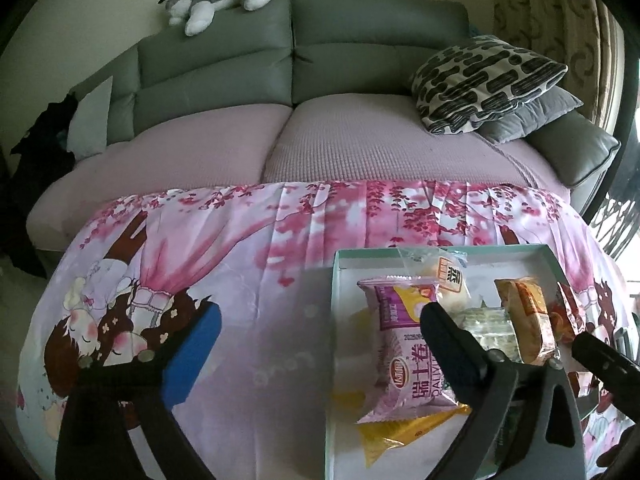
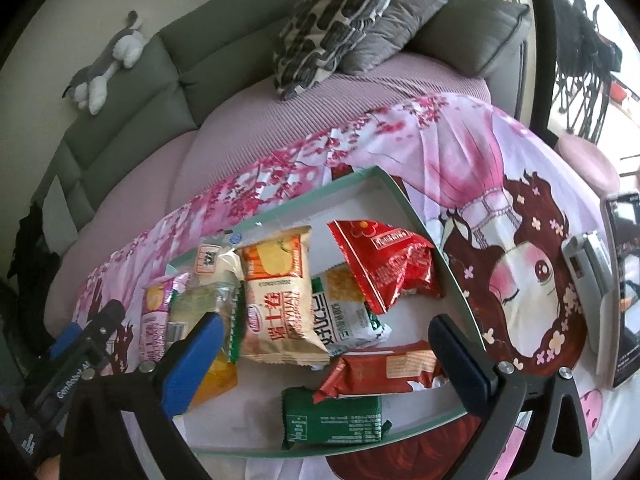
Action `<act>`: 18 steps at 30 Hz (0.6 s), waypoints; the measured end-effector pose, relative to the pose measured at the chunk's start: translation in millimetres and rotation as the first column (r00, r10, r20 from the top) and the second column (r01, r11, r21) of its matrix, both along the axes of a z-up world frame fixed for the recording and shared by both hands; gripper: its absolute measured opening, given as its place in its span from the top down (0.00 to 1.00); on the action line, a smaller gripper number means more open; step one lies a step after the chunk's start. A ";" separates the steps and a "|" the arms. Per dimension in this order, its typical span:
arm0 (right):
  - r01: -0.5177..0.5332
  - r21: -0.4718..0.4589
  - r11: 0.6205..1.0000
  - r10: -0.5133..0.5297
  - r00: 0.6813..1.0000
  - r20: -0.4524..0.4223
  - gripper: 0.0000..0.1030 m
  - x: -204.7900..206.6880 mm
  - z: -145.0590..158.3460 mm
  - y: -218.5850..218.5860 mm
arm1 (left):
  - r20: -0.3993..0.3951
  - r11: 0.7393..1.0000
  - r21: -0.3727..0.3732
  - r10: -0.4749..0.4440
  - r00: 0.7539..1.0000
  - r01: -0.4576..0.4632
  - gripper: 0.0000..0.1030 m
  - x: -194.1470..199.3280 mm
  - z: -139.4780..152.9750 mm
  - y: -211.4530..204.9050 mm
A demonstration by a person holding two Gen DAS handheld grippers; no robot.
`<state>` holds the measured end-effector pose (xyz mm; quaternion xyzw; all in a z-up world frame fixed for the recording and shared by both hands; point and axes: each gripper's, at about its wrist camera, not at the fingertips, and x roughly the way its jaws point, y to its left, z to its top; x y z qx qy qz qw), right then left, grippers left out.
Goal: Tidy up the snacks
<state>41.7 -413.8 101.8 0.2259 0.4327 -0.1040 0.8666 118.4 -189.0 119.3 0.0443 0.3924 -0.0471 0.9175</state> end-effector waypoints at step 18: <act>-0.044 -0.068 0.997 0.044 0.999 -0.006 0.00 5.9 9.1 22.9 | -0.054 0.998 0.019 0.058 0.997 -0.057 0.02 -2.0 -4.7 15.2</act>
